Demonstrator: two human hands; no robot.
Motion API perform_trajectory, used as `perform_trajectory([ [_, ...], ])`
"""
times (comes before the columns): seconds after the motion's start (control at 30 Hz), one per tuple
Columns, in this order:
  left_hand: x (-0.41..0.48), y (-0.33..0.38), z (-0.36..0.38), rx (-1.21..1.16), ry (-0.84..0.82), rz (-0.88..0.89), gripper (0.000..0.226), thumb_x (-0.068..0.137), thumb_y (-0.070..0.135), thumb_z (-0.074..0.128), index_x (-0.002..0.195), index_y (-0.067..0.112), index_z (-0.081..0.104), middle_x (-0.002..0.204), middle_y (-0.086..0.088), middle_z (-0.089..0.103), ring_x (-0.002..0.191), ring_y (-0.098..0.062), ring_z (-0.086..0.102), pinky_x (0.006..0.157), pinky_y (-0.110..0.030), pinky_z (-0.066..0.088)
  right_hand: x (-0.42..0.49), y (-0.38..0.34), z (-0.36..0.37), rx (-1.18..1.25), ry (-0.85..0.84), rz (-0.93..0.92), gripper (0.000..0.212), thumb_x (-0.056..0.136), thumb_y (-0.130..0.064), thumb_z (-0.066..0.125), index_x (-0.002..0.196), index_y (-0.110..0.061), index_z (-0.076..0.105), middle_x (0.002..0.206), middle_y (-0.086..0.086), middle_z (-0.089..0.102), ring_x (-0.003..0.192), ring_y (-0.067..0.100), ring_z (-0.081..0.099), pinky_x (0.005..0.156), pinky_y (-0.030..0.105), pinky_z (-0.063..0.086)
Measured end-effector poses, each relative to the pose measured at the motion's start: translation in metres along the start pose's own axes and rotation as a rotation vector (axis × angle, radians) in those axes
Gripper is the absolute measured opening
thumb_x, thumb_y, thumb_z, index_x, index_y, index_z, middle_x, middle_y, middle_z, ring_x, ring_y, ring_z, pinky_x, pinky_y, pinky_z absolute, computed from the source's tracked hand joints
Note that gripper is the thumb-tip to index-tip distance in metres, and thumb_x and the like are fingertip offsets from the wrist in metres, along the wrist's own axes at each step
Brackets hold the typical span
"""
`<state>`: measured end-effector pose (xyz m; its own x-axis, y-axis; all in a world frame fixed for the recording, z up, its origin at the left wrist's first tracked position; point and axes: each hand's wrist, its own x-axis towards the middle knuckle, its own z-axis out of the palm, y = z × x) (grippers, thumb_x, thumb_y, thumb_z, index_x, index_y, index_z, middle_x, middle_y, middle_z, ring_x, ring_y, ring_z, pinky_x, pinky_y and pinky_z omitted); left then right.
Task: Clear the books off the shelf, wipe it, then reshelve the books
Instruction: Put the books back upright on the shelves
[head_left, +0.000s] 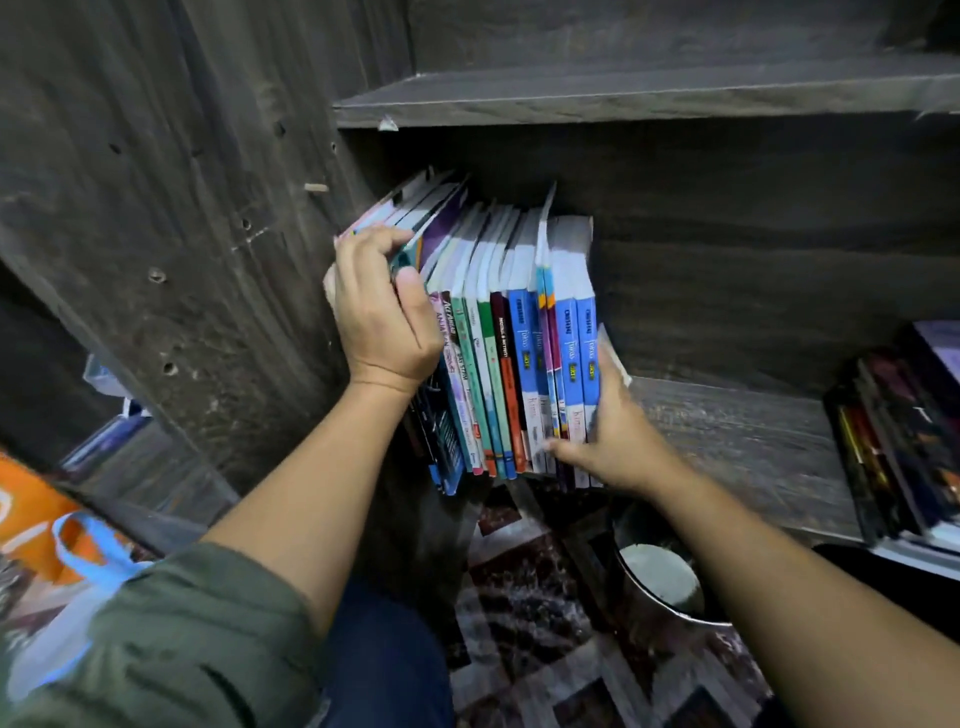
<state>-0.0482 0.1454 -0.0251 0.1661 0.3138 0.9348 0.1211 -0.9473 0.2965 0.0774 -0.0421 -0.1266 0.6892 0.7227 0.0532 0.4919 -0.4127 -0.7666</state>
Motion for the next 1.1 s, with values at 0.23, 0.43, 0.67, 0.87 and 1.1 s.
perform_trajectory([
  [0.23, -0.009, -0.013, 0.027, 0.163, -0.034, 0.019, 0.086, 0.085, 0.067, 0.018, 0.133, 0.003, 0.048, 0.136, -0.012, 0.049, 0.139, -0.026, 0.033, 0.109, -0.028, 0.014, 0.004, 0.030, 0.008, -0.105, -0.197, 0.197, 0.144, 0.062, -0.024, 0.089, 0.143, -0.041, -0.029, 0.135, 0.005, 0.056, 0.117, 0.024, 0.057, 0.103, 0.045, 0.044],
  [0.43, -0.028, -0.026, 0.026, 0.322, -0.185, 0.110, 0.105, 0.083, 0.077, 0.010, 0.146, -0.007, 0.020, 0.152, -0.031, 0.017, 0.147, -0.037, 0.005, 0.118, -0.046, 0.000, 0.002, 0.035, 0.011, -0.053, -0.099, 0.189, 0.124, 0.072, -0.023, 0.083, 0.149, -0.045, -0.011, 0.135, 0.007, 0.056, 0.119, 0.026, 0.056, 0.102, 0.044, 0.044],
  [0.67, -0.042, -0.024, 0.015, 0.321, -0.294, 0.096, 0.107, 0.085, 0.075, 0.015, 0.145, -0.013, 0.010, 0.151, -0.036, 0.005, 0.146, -0.024, -0.016, 0.119, -0.053, -0.001, -0.007, 0.025, 0.018, 0.000, -0.055, 0.147, 0.125, 0.072, -0.028, 0.083, 0.147, -0.046, -0.014, 0.136, 0.003, 0.055, 0.123, 0.023, 0.053, 0.104, 0.044, 0.042],
  [0.87, -0.024, 0.011, 0.012, 0.221, -0.131, 0.103, 0.086, 0.091, 0.062, 0.022, 0.144, -0.006, 0.031, 0.150, -0.026, 0.031, 0.143, -0.045, 0.016, 0.117, -0.059, 0.005, -0.007, 0.017, 0.029, -0.110, -0.011, 0.150, 0.125, 0.074, -0.041, 0.079, 0.144, -0.043, -0.024, 0.140, 0.011, 0.049, 0.118, 0.031, 0.056, 0.098, 0.051, 0.046],
  [1.1, 0.001, 0.074, 0.024, 0.294, -0.350, 0.070, 0.040, 0.093, 0.046, 0.051, 0.121, 0.022, 0.066, 0.102, 0.003, 0.069, 0.101, -0.021, 0.056, 0.088, -0.040, 0.032, 0.006, 0.005, 0.011, -0.127, -0.083, 0.159, 0.129, 0.069, -0.033, 0.083, 0.150, -0.031, -0.016, 0.145, 0.011, 0.043, 0.125, 0.028, 0.050, 0.105, 0.043, 0.041],
])
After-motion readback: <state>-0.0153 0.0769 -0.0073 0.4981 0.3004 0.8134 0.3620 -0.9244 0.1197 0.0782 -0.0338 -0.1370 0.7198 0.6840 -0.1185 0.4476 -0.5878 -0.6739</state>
